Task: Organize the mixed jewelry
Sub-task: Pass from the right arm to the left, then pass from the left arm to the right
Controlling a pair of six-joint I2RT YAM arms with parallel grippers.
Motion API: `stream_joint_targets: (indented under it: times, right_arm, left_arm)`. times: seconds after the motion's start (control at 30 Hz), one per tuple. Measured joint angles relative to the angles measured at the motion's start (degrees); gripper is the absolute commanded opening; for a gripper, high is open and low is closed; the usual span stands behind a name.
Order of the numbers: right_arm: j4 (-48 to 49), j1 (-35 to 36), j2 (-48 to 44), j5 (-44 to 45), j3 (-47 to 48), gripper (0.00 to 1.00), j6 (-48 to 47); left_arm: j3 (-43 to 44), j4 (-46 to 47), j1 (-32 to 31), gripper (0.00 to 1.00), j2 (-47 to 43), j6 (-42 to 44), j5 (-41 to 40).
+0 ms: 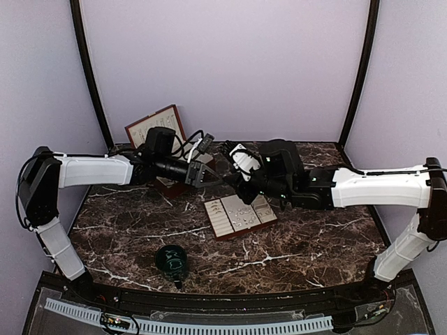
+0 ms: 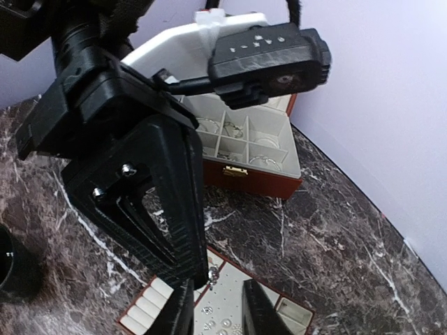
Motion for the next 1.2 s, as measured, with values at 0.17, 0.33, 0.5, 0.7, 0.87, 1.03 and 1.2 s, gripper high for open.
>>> stream_joint_targets:
  times: [0.17,0.33,0.5,0.7,0.87,1.03,1.2]
  right_arm:
    - [-0.42,-0.76,-2.73,-1.29,-1.05,0.54,3.37]
    - [-0.17,-4.85,-6.43,-7.21,-2.08,0.55,11.28]
    - [-1.97,-10.38,-4.44,-16.28,1.01,0.50,22.80]
    - [-4.39,-10.84,0.57,-27.87,6.49,0.44,33.97]
    - [-4.35,-10.10,1.70,-35.17,7.02,0.38,39.74]
    - [-4.28,-9.11,1.77,-38.53,7.32,0.31,41.53]
    - [-6.05,-8.28,3.28,-38.95,9.20,0.27,40.41]
  left_arm:
    - [-3.06,0.11,0.00,0.00,-1.53,2.45,-4.59]
    - [-7.06,2.34,0.02,0.00,-5.25,6.54,-9.55]
    - [-13.09,4.79,-0.44,0.00,-12.15,13.18,-16.17]
    - [-16.02,6.51,-2.80,0.00,-18.95,21.16,-24.11]
    - [-16.70,6.86,-5.53,0.00,-20.26,25.99,-29.14]
    - [-17.77,6.84,-6.75,0.00,-20.37,27.96,-31.39]
    - [-17.90,6.84,-7.13,0.00,-20.44,28.44,-32.15]
